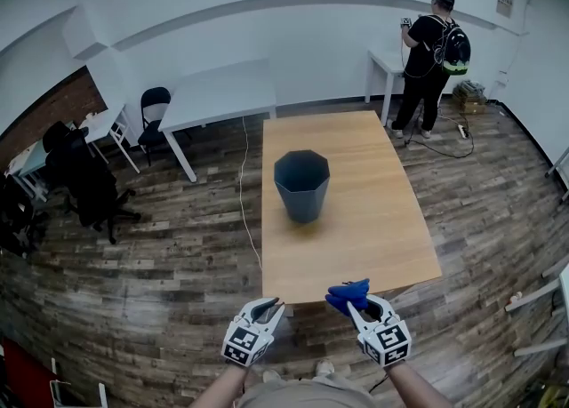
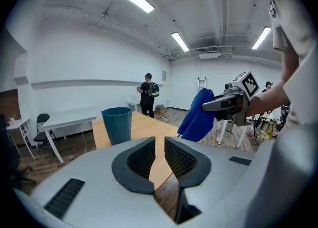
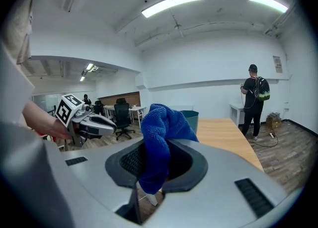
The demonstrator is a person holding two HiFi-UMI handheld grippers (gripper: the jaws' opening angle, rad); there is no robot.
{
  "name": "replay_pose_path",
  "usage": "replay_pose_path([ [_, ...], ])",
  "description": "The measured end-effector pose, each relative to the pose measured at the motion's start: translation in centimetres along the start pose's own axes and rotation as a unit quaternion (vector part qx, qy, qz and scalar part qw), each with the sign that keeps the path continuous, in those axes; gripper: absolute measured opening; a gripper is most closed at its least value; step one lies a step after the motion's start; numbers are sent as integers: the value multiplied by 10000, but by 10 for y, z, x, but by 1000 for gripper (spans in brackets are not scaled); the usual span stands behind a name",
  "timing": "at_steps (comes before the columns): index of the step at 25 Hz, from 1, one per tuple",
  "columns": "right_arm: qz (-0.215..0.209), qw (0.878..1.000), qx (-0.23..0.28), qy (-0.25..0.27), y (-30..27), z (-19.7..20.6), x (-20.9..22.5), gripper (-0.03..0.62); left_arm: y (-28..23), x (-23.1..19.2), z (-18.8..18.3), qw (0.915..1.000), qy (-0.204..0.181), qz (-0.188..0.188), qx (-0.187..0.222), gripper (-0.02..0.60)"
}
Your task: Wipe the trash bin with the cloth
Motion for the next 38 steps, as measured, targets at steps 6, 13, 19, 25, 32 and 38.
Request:
replay_pose_path([
  [6,-167,9997,-188,64,-18,5,-13,80,4,-13,1,10000,-38,53,9,69],
  [13,-619,9971,-378,239,-43,3,-28,80,15,-24,9,10000,-49,-43,-8,70],
  [19,-691,9968,-315,264,-56,1,-31,80,19,-25,17,9999,-69,-4,-139,69],
  [25,-916,9938,-372,502,-67,3,-32,80,12,-25,15,9999,-95,-5,-60,71],
  [32,-943,9933,-417,524,-68,3,-39,80,4,-11,14,9996,-117,239,-100,69],
  [38,-977,9925,-449,586,-67,7,-41,80,-2,-4,15,9992,-91,361,-130,69],
])
Point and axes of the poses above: the fingertips, and each gripper's own axes: y backward along the fingers, x to its right, z out of its underside, the point moved 7 cm from there along y, backward along the fingers, and after that the axes turned 8 degrees about x, right-handed, at the moved point
